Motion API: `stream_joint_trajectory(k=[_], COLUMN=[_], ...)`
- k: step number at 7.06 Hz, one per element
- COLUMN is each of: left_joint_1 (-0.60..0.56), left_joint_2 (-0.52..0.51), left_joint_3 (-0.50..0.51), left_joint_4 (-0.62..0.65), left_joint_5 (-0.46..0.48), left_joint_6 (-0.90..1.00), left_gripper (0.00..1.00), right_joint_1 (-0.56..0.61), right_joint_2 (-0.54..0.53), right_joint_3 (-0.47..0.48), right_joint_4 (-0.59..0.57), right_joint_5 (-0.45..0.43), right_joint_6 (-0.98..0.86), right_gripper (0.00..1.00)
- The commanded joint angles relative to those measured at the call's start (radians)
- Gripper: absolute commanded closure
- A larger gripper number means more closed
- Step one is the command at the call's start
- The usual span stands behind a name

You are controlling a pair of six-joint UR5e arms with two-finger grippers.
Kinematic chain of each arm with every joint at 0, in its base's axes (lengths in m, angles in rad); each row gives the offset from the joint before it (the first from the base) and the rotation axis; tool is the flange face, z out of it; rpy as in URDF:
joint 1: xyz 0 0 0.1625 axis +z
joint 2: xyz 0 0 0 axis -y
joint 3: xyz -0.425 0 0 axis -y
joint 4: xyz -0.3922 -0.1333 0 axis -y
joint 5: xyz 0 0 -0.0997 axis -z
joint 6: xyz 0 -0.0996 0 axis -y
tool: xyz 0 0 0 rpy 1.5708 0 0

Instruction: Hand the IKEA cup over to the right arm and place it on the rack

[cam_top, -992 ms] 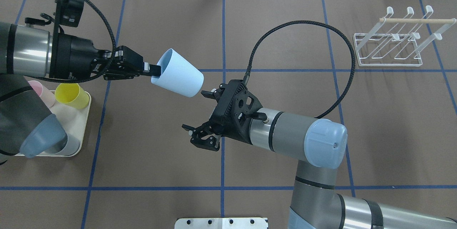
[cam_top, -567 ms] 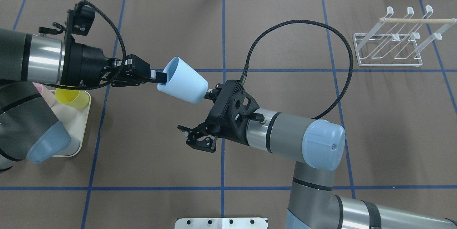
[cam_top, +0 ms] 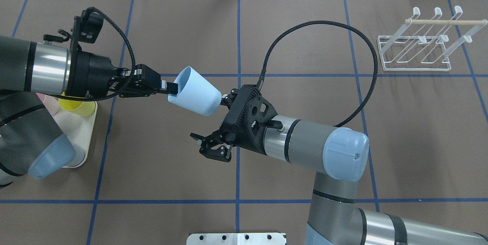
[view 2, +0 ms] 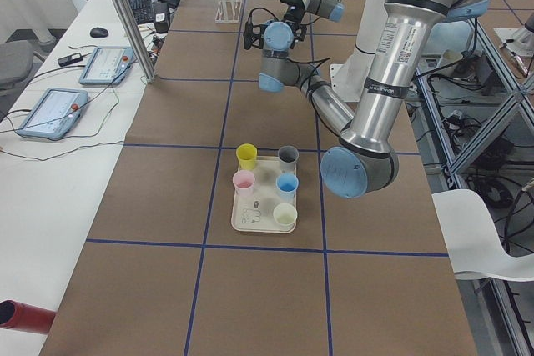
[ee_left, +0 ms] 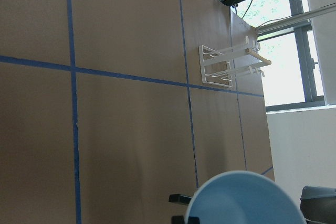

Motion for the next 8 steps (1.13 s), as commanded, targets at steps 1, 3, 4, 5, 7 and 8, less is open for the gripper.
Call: stream_joint_trajectory(k=[1,3,4,5,7,8], left_joint_1=[0.017,0.034,0.041,0.049,0.055,0.055], left_joint_2=[0.006,0.009,0.009,0.009,0.034,0.045], left_joint_3=[-0.001,0.001,-0.001,-0.001,-0.001,-0.001], left_joint_4=[0.000,0.000,0.000,0.000,-0.002,-0.003], left_joint_5=[0.000,0.002,0.002,0.002,0.002,0.002], left_joint_6=[0.000,0.000,0.000,0.000,0.009,0.040], left_gripper=[1.00,1.00,1.00,1.00,1.00,1.00], right_joint_1=[0.000,0.000,0.002,0.000,0.002,0.002], right_joint_2=[0.000,0.001,0.001,0.001,0.000,0.000], right_joint_3=[0.000,0.000,0.000,0.000,0.000,0.000], right_joint_4=[0.000,0.000,0.000,0.000,0.005,0.006], right_joint_5=[0.000,0.000,0.000,0.000,0.000,0.000], right_joint_6=[0.001,0.001,0.001,0.001,-0.001,-0.001], right_gripper=[0.01,0.01,0.01,0.02,0.09,0.11])
